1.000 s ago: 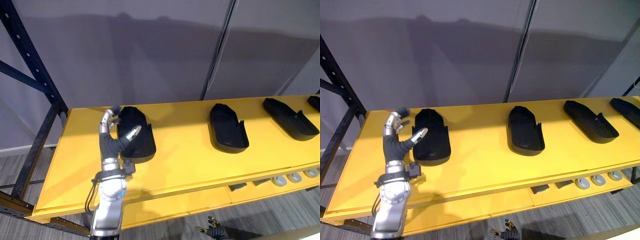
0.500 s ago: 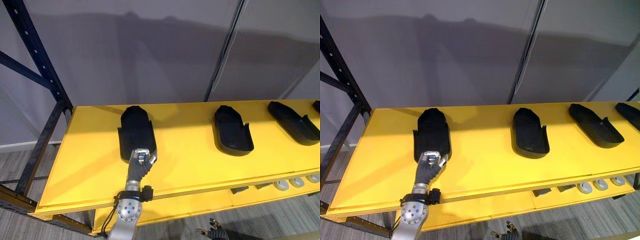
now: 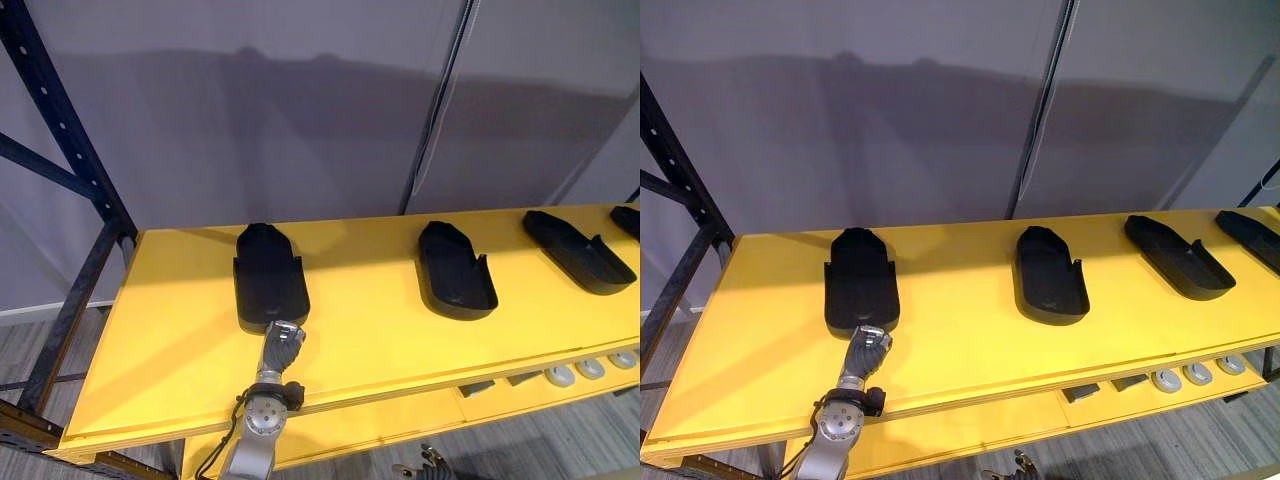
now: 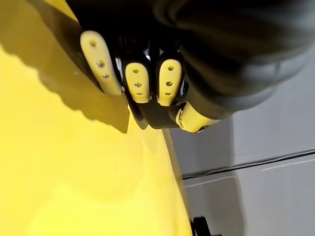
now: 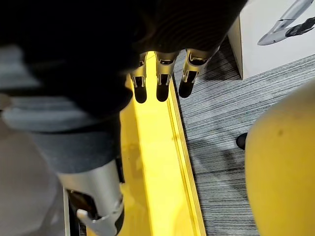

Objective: Walk over and take plastic housings, then place them on the shelf

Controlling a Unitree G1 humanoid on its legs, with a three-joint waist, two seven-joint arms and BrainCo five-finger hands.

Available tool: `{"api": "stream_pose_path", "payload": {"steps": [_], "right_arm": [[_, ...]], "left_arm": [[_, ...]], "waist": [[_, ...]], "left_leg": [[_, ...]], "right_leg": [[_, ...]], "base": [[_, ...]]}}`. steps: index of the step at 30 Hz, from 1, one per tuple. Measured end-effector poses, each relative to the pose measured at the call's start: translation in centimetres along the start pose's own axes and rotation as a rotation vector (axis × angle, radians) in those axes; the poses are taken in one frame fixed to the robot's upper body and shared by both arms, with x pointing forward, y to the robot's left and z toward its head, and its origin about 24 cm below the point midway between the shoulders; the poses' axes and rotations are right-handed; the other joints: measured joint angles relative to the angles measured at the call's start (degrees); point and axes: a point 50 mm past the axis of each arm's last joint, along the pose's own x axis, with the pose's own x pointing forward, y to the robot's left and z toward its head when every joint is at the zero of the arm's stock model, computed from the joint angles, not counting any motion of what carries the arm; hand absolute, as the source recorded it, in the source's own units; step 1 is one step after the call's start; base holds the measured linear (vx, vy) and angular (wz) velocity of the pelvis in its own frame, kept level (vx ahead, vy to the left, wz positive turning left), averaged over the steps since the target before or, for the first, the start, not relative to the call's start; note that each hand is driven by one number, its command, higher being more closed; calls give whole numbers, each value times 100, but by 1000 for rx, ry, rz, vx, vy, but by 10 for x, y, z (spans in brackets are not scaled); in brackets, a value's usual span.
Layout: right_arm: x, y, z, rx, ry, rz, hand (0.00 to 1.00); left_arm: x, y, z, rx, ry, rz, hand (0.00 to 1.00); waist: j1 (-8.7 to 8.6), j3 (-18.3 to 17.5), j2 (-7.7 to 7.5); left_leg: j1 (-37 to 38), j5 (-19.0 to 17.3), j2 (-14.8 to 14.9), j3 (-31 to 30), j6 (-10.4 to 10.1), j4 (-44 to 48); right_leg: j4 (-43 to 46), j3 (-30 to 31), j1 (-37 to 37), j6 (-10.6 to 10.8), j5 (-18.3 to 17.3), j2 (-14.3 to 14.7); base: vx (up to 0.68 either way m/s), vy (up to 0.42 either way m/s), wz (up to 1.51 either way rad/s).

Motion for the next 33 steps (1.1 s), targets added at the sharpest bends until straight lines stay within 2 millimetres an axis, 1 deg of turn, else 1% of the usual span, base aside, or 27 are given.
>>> {"api": "stream_pose_path", "payload": {"steps": [2,8,17,22,24,26,27,29,30,31,32,33], "right_arm": [[0,0,0,-1,1,-2,0],[1,0,1,-2,4,-2,0],[2,0,2,-1,2,-3,0],[3,0,5,-1,-5,-2,0],[4,1,7,2,-12,0,0],[4,2,9,10,-18,-2,0],[4,2,10,10,-20,-1,0],[4,2,10,10,-20,-1,0],[4,2,9,11,-19,-1,0],[4,2,9,10,-18,-2,0],[3,2,8,11,-17,-2,0],[3,2,8,9,-16,-1,0]], "left_arm": [[6,2,1,3,-3,13,100],[14,5,2,24,-2,46,100],[17,6,4,31,-6,62,100],[16,11,11,18,-31,83,100],[10,19,19,-8,-62,117,100],[-1,38,39,-41,-153,187,100],[-4,44,44,-58,-179,210,100],[-16,74,68,-87,-305,334,100],[-20,83,73,-91,-335,376,100],[-29,103,81,-95,-392,469,100],[-36,121,83,-81,-417,559,100],[-40,130,82,-75,-419,604,100]], "waist": [[-16,3,5],[-37,19,1],[-43,64,-12],[-56,147,-43],[-35,234,-64],[-13,374,-94],[-14,380,-99],[50,391,-94],[56,390,-94],[87,391,-96],[119,390,-97],[132,390,-97]], "left_leg": [[-2,49,-9,-3,-9,-74],[31,188,-36,-6,-4,-260],[65,245,-79,-18,15,-385],[98,245,-75,-101,15,-386],[59,238,-73,-104,14,-348],[17,172,-67,-159,18,-223],[-7,136,-67,-188,29,-160],[-23,2,-68,-263,45,39],[-24,-18,-70,-282,55,60],[-30,-43,-74,-318,72,99],[-30,-58,-87,-378,81,125],[-30,-62,-95,-392,85,137]], "right_leg": [[-106,-18,16,-11,64,10],[-277,-30,32,-22,191,11],[-325,-45,41,-14,214,-16],[-377,-124,146,-10,216,-26],[-361,-125,140,-8,212,-34],[-250,-129,135,29,157,-51],[-204,-132,135,38,124,-57],[33,-191,147,67,-35,-77],[57,-211,156,70,-48,-85],[112,-259,161,88,-94,-107],[181,-283,165,95,-146,-133],[207,-310,174,94,-161,-143]], "base": [[-9,-1,2],[-34,-5,0],[-18,1,1],[14,-2,8],[-13,1,2],[-26,4,10],[-18,3,19],[-9,10,18],[-7,14,13],[-3,8,16],[-1,8,19],[2,9,19]]}}
